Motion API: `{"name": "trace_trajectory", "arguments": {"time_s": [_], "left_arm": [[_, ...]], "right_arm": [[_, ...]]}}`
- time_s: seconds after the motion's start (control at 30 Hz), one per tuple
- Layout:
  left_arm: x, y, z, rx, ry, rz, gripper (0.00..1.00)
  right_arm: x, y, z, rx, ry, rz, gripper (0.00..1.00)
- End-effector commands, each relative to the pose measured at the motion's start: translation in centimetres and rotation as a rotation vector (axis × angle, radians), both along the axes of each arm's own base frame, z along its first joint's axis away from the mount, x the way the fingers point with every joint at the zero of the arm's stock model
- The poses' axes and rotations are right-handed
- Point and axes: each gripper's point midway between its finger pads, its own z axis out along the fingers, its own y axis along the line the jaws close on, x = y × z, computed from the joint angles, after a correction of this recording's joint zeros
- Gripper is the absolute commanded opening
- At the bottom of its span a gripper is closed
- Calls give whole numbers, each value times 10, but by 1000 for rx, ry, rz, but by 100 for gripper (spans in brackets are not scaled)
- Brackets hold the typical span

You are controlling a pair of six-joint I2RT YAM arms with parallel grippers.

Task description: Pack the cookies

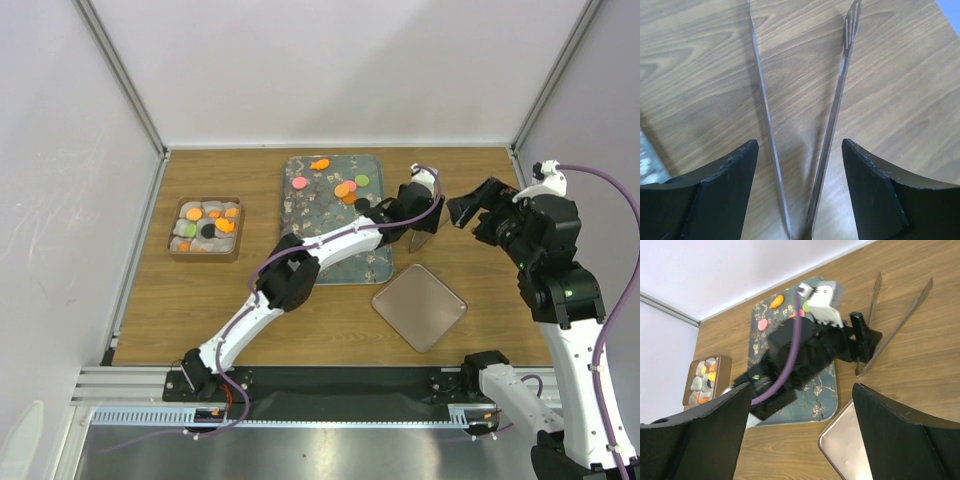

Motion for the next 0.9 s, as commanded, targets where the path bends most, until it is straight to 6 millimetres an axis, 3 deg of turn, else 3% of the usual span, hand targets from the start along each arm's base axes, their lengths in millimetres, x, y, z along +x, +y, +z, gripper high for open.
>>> {"name": "trace_trajectory", "arguments": {"time_s": [0.0,0.1,0.13,0.2,0.23,0.3,0.33,0.37,0.47,0.5,0.53,0.6,0.7,0.73,0.87], "left_arm": [[2,6,140,-174,-161,-25,74],[-6,18,166,-184,-159,-29,72],[-9,22,163,-173,-144,-28,72],[-17,34,176,-178,-122,-17,69],[-22,40,164,-156,-93,-8,68],[-30,57,179,-170,-74,24,66],[-34,67,163,-138,-41,42,65],[-37,74,160,-135,-17,60,64],[-59,97,164,-146,24,71,63],[-68,107,181,-175,18,70,61],[-78,117,163,-149,50,71,61],[-92,127,163,-169,71,63,61],[-122,154,163,-189,102,46,62],[-135,168,160,-191,112,41,62],[-169,190,166,-237,115,-12,62]], "right_arm": [[0,-5,-3,-22,25,-20,88],[1,-14,-14,-48,70,-66,89],[0,-18,-16,-57,81,-88,89],[-4,-23,-22,-69,113,-108,89],[-9,-26,-28,-80,141,-124,90],[-13,-31,-38,-79,180,-151,91],[-18,-36,-50,-87,233,-180,91],[-20,-36,-61,-76,277,-195,91],[-30,-34,-90,-24,398,-230,90],[-33,-32,-109,-14,456,-232,90],[-37,-29,-121,-1,502,-230,87],[-45,-27,-153,36,609,-263,86],[-53,-20,-186,101,712,-281,82],[-59,-16,-208,114,766,-276,80],[-65,-13,-251,170,883,-326,72]]}}
